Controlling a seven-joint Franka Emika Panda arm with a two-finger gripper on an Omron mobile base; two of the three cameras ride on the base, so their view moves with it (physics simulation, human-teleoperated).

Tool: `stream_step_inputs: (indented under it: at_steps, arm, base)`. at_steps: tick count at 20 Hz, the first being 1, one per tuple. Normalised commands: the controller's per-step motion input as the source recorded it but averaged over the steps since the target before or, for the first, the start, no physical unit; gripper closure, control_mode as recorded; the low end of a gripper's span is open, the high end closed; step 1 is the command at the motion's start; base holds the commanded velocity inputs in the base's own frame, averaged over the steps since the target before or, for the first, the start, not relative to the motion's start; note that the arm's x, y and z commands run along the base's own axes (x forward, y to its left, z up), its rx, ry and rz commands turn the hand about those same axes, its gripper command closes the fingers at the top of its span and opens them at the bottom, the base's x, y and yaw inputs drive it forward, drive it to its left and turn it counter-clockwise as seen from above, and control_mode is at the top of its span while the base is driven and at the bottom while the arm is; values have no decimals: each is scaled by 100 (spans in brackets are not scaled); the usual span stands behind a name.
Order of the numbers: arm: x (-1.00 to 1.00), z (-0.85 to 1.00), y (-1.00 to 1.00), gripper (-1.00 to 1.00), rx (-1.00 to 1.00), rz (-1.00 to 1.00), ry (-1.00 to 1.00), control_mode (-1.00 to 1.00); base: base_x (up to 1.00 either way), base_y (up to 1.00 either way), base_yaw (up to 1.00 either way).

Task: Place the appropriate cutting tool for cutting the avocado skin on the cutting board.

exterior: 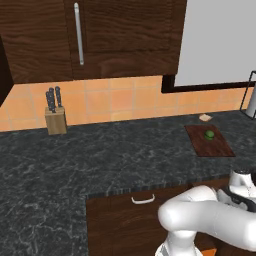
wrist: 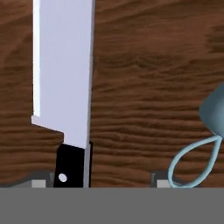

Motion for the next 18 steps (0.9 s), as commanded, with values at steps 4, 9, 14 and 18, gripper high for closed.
stream_step_inputs:
  at_steps: [4,9,14,18]
  arm:
    - [-18,-50,24,100,0,0,2,-100]
    - [-61,-10,11,100,0,-1,0,-100]
    - [-78,0,17,100,0,-7,0,-100]
    - [-71,37,15,100,0,-17,-1,-100]
  base:
    - [0,0,0]
    - [0,0,0]
    - [0,0,0]
    - [0,0,0]
